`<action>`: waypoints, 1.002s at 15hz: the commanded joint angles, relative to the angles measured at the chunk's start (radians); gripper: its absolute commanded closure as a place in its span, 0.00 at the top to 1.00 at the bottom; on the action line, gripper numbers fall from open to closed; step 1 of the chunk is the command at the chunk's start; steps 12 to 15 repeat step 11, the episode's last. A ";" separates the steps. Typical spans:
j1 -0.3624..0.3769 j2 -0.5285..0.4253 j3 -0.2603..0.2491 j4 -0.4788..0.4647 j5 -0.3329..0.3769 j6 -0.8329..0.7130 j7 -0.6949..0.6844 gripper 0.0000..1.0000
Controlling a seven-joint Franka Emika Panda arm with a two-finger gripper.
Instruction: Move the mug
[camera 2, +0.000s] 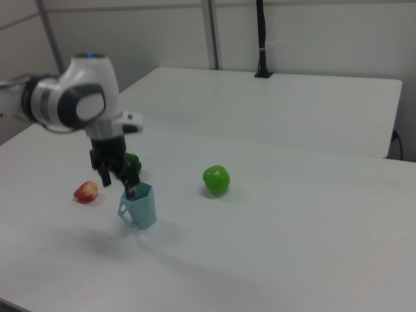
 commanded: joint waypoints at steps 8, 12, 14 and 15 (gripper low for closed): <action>-0.084 -0.063 -0.075 0.289 -0.012 -0.263 -0.137 1.00; -0.076 -0.066 -0.097 0.291 -0.026 -0.261 -0.136 1.00; -0.076 -0.066 -0.097 0.291 -0.026 -0.261 -0.136 1.00; -0.076 -0.066 -0.097 0.291 -0.026 -0.261 -0.136 1.00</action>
